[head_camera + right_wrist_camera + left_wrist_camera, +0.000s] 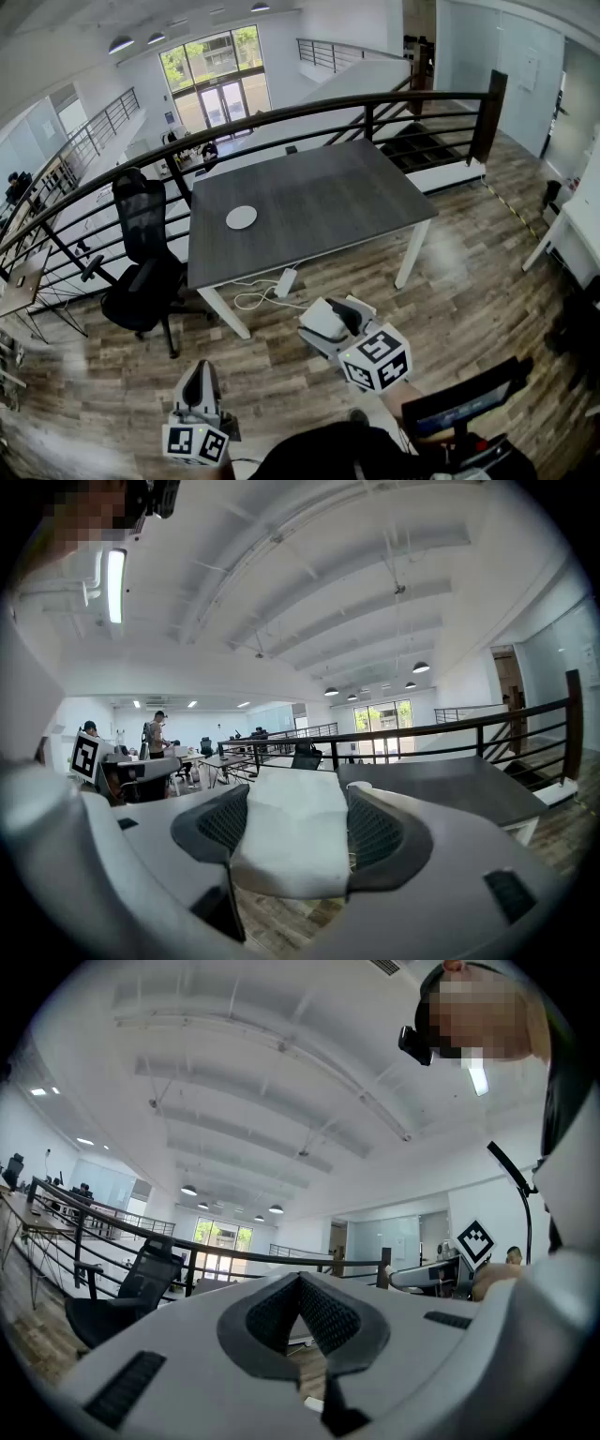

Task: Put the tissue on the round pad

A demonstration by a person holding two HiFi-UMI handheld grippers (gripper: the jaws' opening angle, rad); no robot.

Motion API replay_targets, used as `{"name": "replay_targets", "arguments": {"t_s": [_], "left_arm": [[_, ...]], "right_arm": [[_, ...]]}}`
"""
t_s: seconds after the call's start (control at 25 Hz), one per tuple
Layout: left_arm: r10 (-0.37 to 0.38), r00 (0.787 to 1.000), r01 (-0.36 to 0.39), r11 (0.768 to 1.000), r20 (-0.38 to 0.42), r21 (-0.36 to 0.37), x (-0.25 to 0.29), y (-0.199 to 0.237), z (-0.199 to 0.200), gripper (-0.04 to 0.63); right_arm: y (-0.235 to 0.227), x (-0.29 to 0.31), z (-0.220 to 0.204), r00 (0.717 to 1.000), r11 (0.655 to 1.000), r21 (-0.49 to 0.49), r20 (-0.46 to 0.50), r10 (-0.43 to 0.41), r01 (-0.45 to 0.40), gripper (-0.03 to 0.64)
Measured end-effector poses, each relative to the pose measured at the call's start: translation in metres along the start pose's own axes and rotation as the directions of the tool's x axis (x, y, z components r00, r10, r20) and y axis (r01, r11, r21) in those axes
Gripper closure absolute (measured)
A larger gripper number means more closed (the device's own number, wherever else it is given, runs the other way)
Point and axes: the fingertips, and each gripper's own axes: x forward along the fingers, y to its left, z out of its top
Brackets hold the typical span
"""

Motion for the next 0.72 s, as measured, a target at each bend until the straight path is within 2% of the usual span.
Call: {"name": "replay_targets", "arguments": {"t_s": [0.24,0.48,0.72], "left_arm": [[0.006,1.0,-0.006,1.0,-0.005,-0.027,-0.002,0.01,-0.007,0.592],[-0.03,0.999,0.029,0.999,-0.02,-0.034,0.005,0.007,-0.011,0.592],[-0.078,0.996,0.076,0.996,-0.037,-0.041,0.004,0.006,-0.014,0.592]], "right_arm": [[0.0,0.006,0.002,1.0,1.0,0.001,0.005,-0.013,0.013,0.286],[-0.002,0.006,0.009,0.999,1.0,0.021,0.042,-0.02,0.019,0.285],[0.002,0.007,0.005,0.999,0.999,0.019,0.038,-0.039,0.038,0.285]]}}
